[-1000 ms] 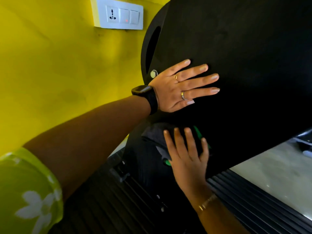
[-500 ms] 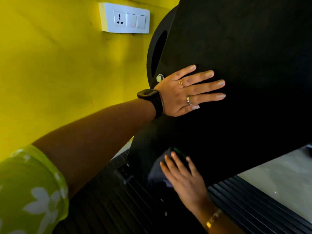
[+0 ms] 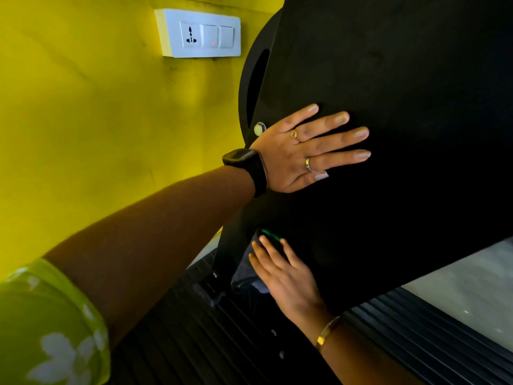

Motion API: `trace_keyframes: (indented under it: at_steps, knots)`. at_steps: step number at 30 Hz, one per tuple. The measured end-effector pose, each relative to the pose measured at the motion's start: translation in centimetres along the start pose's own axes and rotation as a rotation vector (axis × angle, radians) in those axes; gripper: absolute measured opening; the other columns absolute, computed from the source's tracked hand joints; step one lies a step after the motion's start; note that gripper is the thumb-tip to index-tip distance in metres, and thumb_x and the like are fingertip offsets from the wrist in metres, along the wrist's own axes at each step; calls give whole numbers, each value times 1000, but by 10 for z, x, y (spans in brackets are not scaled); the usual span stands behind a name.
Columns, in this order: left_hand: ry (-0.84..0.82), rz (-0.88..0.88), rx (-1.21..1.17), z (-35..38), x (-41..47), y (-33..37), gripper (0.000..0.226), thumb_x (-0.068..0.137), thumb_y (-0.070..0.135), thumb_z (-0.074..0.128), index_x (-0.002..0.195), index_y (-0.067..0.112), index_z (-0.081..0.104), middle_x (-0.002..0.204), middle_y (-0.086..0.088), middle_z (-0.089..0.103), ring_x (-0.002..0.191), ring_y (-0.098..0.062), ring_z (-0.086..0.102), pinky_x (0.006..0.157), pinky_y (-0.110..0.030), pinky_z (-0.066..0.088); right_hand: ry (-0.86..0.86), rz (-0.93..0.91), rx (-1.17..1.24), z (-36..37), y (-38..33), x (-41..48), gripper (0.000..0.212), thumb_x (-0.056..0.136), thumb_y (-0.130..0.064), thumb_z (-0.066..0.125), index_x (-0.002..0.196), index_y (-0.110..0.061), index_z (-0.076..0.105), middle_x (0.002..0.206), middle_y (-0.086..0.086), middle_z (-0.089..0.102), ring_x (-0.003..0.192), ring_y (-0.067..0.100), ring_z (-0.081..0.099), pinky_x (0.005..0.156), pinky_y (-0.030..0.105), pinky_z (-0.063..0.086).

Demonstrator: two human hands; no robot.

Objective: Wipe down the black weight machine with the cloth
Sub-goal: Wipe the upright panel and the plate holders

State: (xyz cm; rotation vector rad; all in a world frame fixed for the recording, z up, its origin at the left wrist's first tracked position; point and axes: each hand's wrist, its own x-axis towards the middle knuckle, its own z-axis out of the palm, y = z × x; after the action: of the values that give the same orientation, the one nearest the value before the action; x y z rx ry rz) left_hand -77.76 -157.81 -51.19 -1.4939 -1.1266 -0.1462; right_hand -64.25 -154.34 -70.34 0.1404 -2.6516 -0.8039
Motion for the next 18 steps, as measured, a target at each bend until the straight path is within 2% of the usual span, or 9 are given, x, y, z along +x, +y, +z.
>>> trace_keyframes:
  at_steps: [2,4,7,9,10,11,13,15,18]
  knots:
    - [-12,-12,-8,-2,2,-1,51,101,36,17,152,31,14,147,1,30,148,-11,-10,120,-37,0,123,107,40,-10,6,11,52,87,-23,37,135,-16,56,146,6,48,139,24,35,114,45,14]
    - [-21,-18,-20,-4,2,1,47,101,36,18,146,27,28,147,0,39,150,-15,8,119,-36,1,253,157,38,-21,11,38,51,89,-21,33,135,-14,52,141,6,51,136,25,36,114,47,15]
    - [-32,1,-14,-8,4,3,44,100,34,21,139,21,38,139,-4,55,134,-25,34,119,-36,5,430,171,80,-31,12,82,18,86,-20,48,96,-14,60,93,1,63,107,21,49,106,39,30]
    - [-30,-2,-18,-7,4,2,44,100,33,22,137,20,41,137,-6,57,132,-26,36,119,-36,5,351,80,75,-29,6,99,10,72,-28,71,77,-19,69,77,-3,64,92,18,57,99,35,35]
    - [-28,-6,-11,-7,4,2,45,99,33,23,137,19,44,136,-7,58,131,-27,37,119,-36,4,267,47,43,-24,0,102,18,67,-32,77,82,-22,73,84,-5,68,95,16,61,101,35,35]
    - [-31,-5,4,-7,4,2,47,99,33,24,136,18,49,135,-8,59,131,-28,37,119,-36,4,186,13,-13,-16,-8,102,32,73,-37,74,101,-23,73,104,-6,69,109,17,59,107,36,31]
    - [-41,-3,40,-6,4,1,51,98,33,24,132,16,58,134,-9,60,130,-28,38,119,-36,3,-17,-127,-112,12,-28,91,54,97,-37,44,145,-14,40,150,3,40,142,27,28,118,48,13]
    - [-68,-3,50,-5,3,2,52,98,33,23,131,15,60,134,-9,60,129,-29,38,119,-35,2,-130,-248,-147,40,-46,73,57,105,-30,23,152,-3,9,161,13,10,147,36,0,115,54,-4]
    - [-70,3,23,-5,4,2,52,97,34,21,135,17,53,134,-9,59,129,-29,37,119,-35,0,-157,-347,-159,71,-64,44,57,105,-30,22,152,-1,6,161,19,3,146,39,-8,114,54,-4]
